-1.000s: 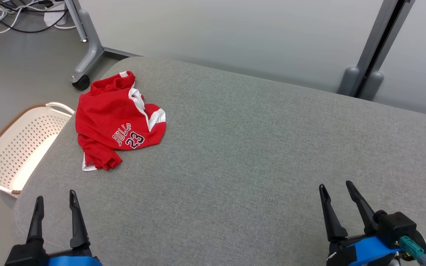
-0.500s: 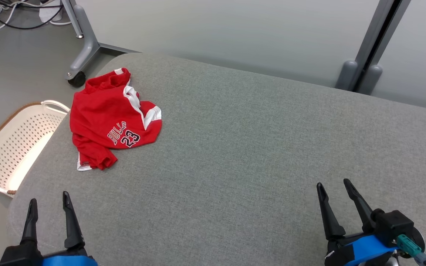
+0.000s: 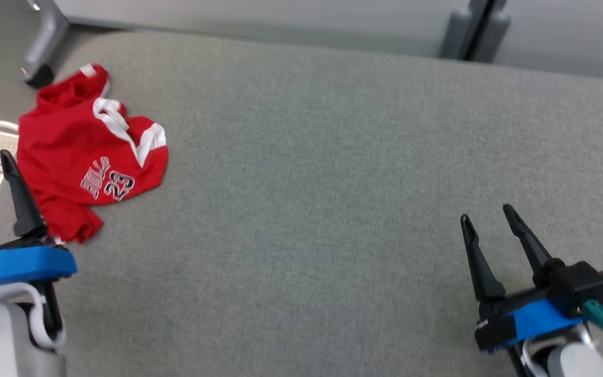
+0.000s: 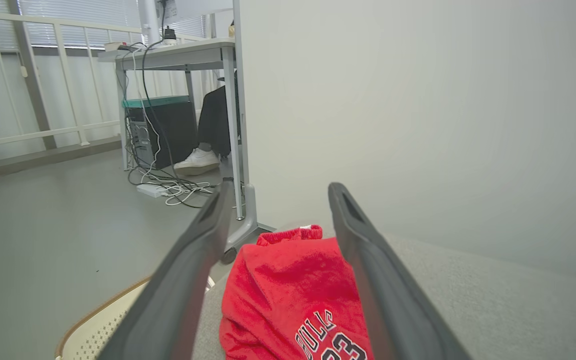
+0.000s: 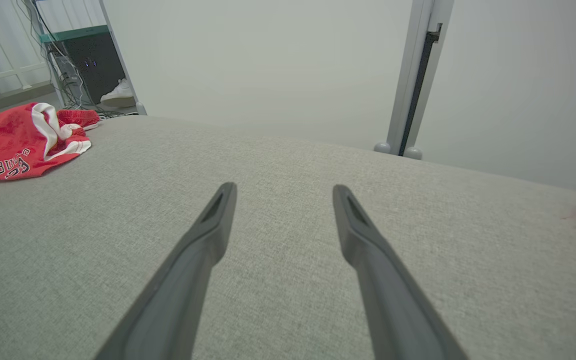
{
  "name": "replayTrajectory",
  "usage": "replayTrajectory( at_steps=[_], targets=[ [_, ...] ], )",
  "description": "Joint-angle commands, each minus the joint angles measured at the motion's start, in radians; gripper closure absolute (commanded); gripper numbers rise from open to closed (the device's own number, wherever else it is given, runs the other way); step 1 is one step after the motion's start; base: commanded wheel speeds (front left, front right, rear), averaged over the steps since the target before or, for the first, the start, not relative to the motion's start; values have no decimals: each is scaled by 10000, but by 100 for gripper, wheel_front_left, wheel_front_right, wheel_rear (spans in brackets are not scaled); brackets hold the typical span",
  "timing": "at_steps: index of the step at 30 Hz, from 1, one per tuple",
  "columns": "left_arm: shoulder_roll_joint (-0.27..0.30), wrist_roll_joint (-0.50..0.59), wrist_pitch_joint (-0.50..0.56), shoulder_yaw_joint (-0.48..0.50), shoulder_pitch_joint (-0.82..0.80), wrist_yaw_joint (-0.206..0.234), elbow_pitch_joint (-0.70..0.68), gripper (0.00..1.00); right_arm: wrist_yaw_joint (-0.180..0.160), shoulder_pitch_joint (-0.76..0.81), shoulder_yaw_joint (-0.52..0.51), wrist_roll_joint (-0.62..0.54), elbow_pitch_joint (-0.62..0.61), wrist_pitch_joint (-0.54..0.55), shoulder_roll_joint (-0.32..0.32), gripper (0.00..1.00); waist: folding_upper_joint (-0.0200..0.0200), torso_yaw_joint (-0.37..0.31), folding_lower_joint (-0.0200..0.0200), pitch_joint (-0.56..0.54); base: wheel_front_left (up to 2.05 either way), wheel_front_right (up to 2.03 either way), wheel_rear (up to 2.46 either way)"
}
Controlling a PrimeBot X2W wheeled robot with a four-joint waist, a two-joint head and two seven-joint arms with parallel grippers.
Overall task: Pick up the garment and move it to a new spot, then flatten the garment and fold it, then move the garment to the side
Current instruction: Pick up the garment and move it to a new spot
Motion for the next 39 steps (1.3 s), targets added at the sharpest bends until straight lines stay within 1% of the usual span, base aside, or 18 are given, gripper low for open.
replayTrajectory(
  at_steps=[1,5,10,16,20,22,26,29,31,35,39],
  targets=[
    [118,-65,-23,124,-359,-19,119,0,1,-145,-6,-111,-192,81,-109,0,-1,-75,-2,162,0,0,0],
    [498,-54,-24,315,-1462,-32,777,0,1,-280,-80,-198,-982,393,-431,0,-1,-493,-2,820,0,0,0],
    [998,-117,-24,515,-2825,-118,1940,0,1,-420,-215,-294,-2021,783,-716,0,-1,-893,-2,1641,0,0,0],
    [1654,-215,-8,524,-4275,-299,3884,0,1,-600,-295,-335,-3158,1217,-967,0,-1,-1174,-2,2538,0,0,0],
    [2115,-149,308,306,-5167,-461,5294,0,1,-687,-359,-365,-3556,1411,-1107,0,-1,-1301,-2,2967,0,0,0],
    [2243,-258,974,188,-5519,-578,6107,0,1,-697,-446,-364,-3680,1460,-1153,0,-1,-1326,-2,3105,0,0,0],
    [2525,-302,1799,-146,-6146,-766,7137,0,1,-633,-593,-339,-3756,1472,-1212,0,-1,-1318,-2,3268,0,0,0],
    [2666,-299,2823,-443,-6474,-874,7928,0,1,-634,-619,-351,-3783,1486,-1208,0,-1,-1297,-2,3315,0,0,0],
    [2738,-357,3263,-563,-6753,-884,8257,0,1,-705,-593,-352,-3805,1512,-1221,0,-1,-1279,-2,3333,0,0,0],
    [2749,-524,4285,-784,-6982,-952,8972,0,1,-809,-557,-334,-3821,1526,-1251,0,-1,-1275,-2,3308,0,0,0],
    [2590,-847,5509,-1003,-7063,-981,9633,0,1,-841,-496,-318,-3775,1540,-1262,0,-1,-1336,-2,3258,0,0,0]
  ],
)
